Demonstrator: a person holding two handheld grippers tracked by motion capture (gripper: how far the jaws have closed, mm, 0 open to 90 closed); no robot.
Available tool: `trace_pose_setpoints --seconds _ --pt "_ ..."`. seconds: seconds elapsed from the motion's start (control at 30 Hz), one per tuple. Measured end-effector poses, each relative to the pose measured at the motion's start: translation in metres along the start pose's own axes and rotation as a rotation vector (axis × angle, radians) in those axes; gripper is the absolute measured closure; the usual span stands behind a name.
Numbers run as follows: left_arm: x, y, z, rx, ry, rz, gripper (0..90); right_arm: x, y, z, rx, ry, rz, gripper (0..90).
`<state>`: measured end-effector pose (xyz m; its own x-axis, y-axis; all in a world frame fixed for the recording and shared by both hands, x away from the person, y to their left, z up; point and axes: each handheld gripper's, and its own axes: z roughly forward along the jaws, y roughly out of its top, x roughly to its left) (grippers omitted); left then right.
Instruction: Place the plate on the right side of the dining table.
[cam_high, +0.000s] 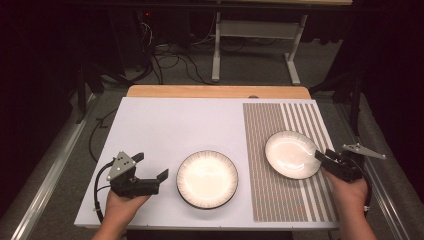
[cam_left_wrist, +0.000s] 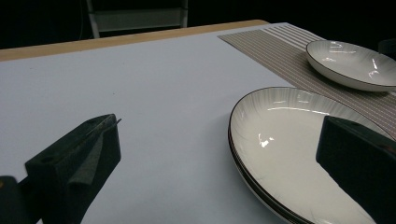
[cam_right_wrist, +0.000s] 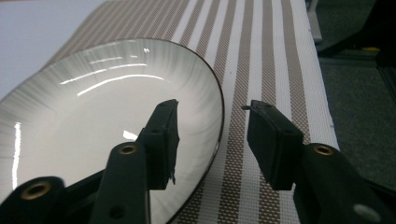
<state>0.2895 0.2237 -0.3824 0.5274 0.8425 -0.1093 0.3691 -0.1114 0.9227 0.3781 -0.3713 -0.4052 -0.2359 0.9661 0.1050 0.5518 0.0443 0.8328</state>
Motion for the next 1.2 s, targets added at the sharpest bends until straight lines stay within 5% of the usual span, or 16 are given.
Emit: trace_pose_setpoints --seconds 0.5,0.83,0.97,1.2 --pt "0.002 -0.001 -0.002 -0.002 0.007 0.001 0.6 0.039 0.009 -0.020 -0.118 0.109 -0.106 28.4" --pt "0.000 -0.001 -0.002 -0.004 -0.004 0.003 0.5 0.088 0.014 -0.027 -0.164 0.208 -0.212 14.1" --pt "-0.005 -0.001 -0.002 -0.007 -0.017 0.015 0.5 0.111 0.014 -0.029 -0.180 0.231 -0.236 0.9" --pt "-0.012 0.000 -0.003 -0.017 -0.039 0.024 0.2 0.151 0.009 -0.036 -0.206 0.313 -0.273 0.9"
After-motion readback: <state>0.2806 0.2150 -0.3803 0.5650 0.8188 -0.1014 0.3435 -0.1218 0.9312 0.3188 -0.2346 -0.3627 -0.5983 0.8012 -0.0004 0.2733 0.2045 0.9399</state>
